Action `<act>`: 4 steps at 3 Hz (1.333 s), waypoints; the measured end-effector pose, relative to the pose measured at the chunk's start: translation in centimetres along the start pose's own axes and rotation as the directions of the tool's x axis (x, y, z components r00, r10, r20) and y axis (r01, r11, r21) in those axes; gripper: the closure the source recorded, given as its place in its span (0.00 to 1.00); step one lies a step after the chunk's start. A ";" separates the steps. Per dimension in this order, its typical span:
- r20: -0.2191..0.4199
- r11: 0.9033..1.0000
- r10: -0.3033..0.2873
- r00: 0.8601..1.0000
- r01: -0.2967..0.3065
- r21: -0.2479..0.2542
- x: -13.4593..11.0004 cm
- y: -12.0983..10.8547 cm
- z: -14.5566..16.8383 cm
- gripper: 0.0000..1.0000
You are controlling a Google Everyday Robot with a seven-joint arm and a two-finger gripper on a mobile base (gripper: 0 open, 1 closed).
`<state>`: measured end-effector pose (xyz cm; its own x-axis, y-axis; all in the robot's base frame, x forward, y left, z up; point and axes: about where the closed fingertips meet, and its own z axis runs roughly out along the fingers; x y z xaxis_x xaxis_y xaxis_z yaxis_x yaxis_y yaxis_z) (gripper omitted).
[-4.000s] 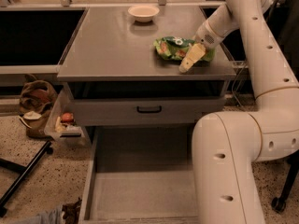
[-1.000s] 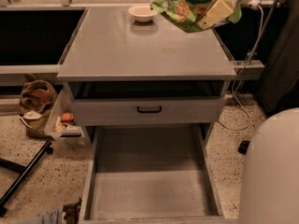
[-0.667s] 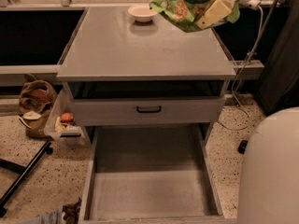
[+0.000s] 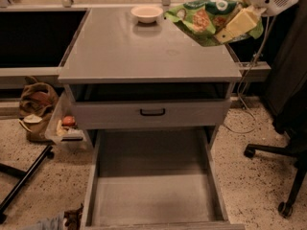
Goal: Place green rice chip bag into middle drawer
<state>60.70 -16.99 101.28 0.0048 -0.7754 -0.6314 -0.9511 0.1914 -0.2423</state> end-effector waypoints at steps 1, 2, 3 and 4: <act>0.042 1.000 0.006 0.999 -0.006 0.007 0.2 4.4 -1.8 1.00; 0.074 0.999 0.009 0.997 -0.006 -0.040 1.6 9.1 -0.5 1.00; 0.102 0.992 0.010 0.995 0.003 -0.127 3.5 13.2 2.1 1.00; 0.108 0.993 0.010 0.994 0.003 -0.121 3.5 13.4 2.5 1.00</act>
Offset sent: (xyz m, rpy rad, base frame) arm -0.1474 0.0103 -0.1016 0.0961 0.1399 0.0944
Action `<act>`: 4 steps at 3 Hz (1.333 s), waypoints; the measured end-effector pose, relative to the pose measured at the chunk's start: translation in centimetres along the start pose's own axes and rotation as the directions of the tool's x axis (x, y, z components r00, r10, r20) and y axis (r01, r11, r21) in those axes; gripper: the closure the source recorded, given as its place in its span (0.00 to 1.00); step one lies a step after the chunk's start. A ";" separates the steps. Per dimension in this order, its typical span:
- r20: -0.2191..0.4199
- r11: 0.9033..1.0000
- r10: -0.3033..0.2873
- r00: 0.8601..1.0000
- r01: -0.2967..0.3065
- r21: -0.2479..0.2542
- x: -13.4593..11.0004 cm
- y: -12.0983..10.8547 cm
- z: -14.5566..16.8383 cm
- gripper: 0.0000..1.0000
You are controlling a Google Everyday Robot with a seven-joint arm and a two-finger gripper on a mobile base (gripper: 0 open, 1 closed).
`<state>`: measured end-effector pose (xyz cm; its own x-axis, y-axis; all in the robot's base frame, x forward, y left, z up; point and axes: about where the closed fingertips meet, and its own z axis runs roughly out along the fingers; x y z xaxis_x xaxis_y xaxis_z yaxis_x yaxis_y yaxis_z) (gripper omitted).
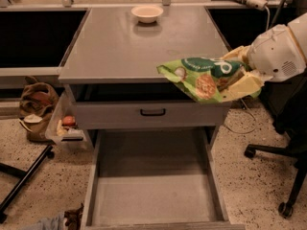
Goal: Place green rice chip bag into middle drawer
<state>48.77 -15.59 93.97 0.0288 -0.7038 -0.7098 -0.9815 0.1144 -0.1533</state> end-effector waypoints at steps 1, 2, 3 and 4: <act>-0.059 1.000 0.018 0.998 -0.017 0.015 2.4 0.2 3.2 1.00; -0.113 0.993 0.117 0.987 -0.117 0.002 7.7 0.7 9.1 1.00; -0.154 0.983 0.154 0.976 -0.167 -0.073 11.1 1.8 14.5 1.00; -0.155 0.970 0.179 0.971 -0.201 -0.137 12.9 2.5 17.7 1.00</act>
Offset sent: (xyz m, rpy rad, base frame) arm 0.0243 0.0121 -0.2188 -0.1280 0.2171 -0.1851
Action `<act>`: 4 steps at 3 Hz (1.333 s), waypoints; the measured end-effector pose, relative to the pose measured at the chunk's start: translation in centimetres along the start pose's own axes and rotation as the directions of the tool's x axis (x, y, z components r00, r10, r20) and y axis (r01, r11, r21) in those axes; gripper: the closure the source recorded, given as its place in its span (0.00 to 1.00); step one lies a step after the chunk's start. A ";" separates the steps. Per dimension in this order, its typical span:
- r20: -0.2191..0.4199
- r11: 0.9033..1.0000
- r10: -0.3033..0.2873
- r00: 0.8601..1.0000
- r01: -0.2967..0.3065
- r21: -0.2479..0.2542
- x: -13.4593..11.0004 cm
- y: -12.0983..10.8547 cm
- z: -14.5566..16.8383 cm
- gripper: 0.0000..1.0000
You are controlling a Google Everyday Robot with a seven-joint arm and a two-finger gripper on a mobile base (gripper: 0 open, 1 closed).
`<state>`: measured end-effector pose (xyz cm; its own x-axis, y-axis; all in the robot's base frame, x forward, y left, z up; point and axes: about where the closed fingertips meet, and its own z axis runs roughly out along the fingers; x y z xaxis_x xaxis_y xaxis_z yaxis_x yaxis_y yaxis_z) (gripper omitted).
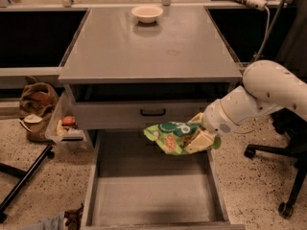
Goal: Place green rice chip bag into middle drawer
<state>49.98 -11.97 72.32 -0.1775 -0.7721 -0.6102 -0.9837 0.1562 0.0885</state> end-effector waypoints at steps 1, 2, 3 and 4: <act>0.000 1.000 0.000 1.000 0.000 0.000 0.0 0.0 0.0 1.00; -0.025 0.999 0.035 0.999 -0.036 -0.013 0.8 -0.1 2.0 1.00; 0.017 0.987 0.140 0.990 -0.138 -0.078 2.1 -0.5 6.4 1.00; 0.084 0.953 0.279 0.956 -0.265 -0.146 3.4 -0.6 11.2 1.00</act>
Offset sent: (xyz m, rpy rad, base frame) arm 0.0012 0.0109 -0.0498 -0.0512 0.0842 -0.0505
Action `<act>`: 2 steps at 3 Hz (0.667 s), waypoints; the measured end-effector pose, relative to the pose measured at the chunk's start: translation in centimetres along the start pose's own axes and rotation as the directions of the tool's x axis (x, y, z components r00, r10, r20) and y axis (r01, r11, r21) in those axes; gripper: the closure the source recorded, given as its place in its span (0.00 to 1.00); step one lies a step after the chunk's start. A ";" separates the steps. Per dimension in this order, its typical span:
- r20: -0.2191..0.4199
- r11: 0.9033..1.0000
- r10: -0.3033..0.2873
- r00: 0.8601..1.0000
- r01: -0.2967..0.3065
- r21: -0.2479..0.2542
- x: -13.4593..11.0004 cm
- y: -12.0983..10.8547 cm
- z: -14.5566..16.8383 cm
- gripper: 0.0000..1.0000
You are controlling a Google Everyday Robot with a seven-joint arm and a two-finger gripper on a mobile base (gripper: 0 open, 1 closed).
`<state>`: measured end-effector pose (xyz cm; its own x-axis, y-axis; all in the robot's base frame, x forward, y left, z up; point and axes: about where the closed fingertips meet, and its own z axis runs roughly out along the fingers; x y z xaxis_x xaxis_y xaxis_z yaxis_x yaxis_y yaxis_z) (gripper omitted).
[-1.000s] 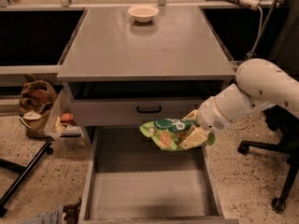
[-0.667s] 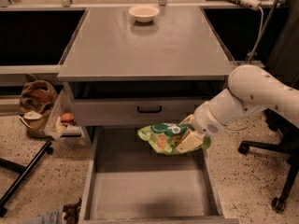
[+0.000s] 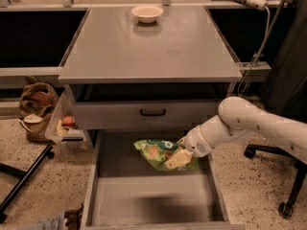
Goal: Place green rice chip bag into middle drawer
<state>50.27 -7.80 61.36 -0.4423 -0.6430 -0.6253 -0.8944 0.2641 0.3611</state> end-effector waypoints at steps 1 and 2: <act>0.119 0.987 0.156 0.981 -0.150 -0.055 2.0 -0.9 3.7 1.00; 0.218 0.959 0.283 0.934 -0.281 -0.038 4.2 -2.0 5.1 1.00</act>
Offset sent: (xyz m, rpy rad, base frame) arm -0.0095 -0.0092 -0.0982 0.2492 0.2031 -0.4454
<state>49.83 -7.36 54.46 -0.6805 -0.3689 -0.6331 -0.7306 0.4069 0.5483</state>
